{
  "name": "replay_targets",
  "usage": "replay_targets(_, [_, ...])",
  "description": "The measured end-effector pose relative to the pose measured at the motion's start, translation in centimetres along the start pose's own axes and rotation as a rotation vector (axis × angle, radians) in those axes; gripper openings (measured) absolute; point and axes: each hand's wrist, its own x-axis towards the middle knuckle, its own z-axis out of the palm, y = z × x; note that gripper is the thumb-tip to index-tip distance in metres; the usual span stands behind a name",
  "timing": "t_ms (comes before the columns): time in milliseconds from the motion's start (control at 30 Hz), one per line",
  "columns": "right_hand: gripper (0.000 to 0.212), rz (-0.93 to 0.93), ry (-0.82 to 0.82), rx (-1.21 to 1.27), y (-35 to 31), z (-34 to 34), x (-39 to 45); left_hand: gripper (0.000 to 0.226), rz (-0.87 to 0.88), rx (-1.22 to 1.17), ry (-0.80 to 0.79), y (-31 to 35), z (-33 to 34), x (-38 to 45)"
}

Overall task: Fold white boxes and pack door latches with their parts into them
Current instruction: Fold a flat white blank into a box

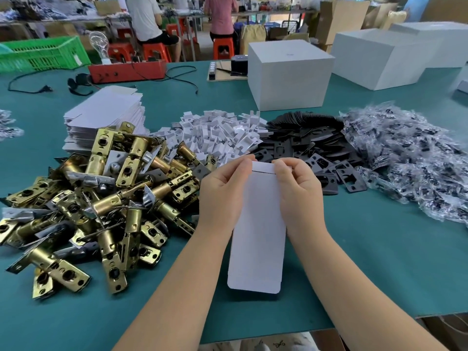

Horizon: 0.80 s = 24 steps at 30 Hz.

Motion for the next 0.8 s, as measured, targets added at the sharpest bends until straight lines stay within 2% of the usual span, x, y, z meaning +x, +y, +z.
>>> replay_targets(67, [0.015, -0.028, 0.056, -0.025, 0.0, -0.1, 0.1, 0.024, 0.054, 0.074, -0.041, 0.3, -0.1, -0.3])
replay_targets(100, [0.015, -0.033, 0.097, -0.013, -0.1, -0.2, 0.3, 0.031, 0.106, 0.198, -0.067, 0.4, -0.2, -0.6])
replay_targets(200, [0.014, 0.105, 0.184, 0.162, -0.3, -1.0, 0.9, 0.069, 0.294, 0.982, -0.128, 0.7, 0.1, -1.9])
replay_targets(233, [0.016, 0.157, 0.185, 0.235, -0.3, -1.3, 1.0, 0.082, 0.339, 1.175, -0.13, 0.8, 0.5, -2.5])
replay_targets(267, [0.017, 0.185, 0.172, 0.282, -0.4, -1.5, 0.9, 0.094, 0.345, 1.265, -0.13, 0.9, 1.0, -2.9])
replay_targets(333, [0.015, 0.193, 0.104, 0.335, -0.5, -1.7, 0.6, 0.113, 0.309, 1.288, -0.125, 0.9, 1.7, -3.6])
replay_targets(400, [0.018, 0.184, 0.008, 0.406, -0.8, -1.8, 0.4, 0.118, 0.318, 1.264, -0.105, 1.0, 1.8, -3.2])
replay_targets(467, [0.016, 0.181, -0.103, 0.409, -0.9, -1.7, 0.5, 0.111, 0.371, 1.209, -0.088, 1.3, 1.4, -2.6])
replay_targets(533, [0.006, 0.167, -0.212, 0.302, -0.9, -1.8, 0.7, 0.101, 0.429, 1.159, -0.105, 1.6, 0.8, -2.3])
replay_targets(600, [0.036, 0.127, -0.303, 0.187, -0.7, -1.9, 0.9, 0.095, 0.443, 1.104, -0.122, 1.5, 0.2, -2.3])
replay_targets(633, [0.044, 0.101, -0.356, 0.171, -0.7, -2.0, 0.8, 0.094, 0.436, 1.072, -0.119, 1.4, -0.2, -2.2])
replay_targets(700, [0.045, 0.063, -0.443, 0.153, -0.8, -1.7, 0.4, 0.092, 0.432, 1.029, -0.117, 1.4, -0.8, -1.9])
replay_targets(800, [0.038, 0.05, -0.426, 0.123, -0.8, -1.2, 0.0, 0.1, 0.418, 1.008, -0.148, 1.5, -1.3, -1.8])
